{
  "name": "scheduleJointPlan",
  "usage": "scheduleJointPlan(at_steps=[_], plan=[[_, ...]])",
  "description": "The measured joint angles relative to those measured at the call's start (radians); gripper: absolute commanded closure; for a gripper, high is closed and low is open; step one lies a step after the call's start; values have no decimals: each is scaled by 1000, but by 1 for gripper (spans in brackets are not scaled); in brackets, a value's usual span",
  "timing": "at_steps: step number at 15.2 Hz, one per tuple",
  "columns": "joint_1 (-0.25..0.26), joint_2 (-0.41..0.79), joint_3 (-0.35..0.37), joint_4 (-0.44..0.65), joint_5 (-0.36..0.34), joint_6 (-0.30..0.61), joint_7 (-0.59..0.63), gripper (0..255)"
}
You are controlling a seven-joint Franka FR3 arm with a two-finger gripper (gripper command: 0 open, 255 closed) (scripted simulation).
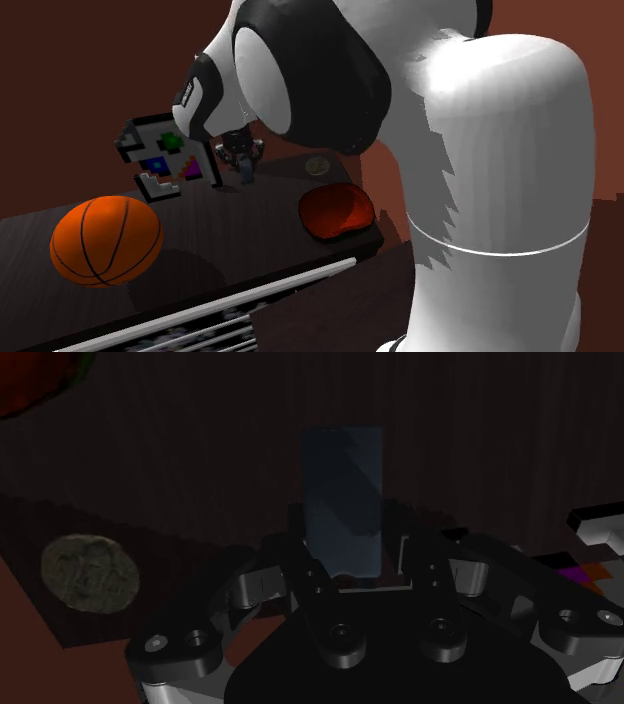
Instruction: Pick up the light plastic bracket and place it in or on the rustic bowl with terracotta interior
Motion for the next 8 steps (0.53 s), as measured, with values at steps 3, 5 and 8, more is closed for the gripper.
scheduleJointPlan(at_steps=[3,5,8], plan=[[-24,-74,-10,-122,1,48,-36,255],[-42,-135,-19,-212,0,77,-63,255],[-65,-216,-34,-336,-3,121,-100,255]])
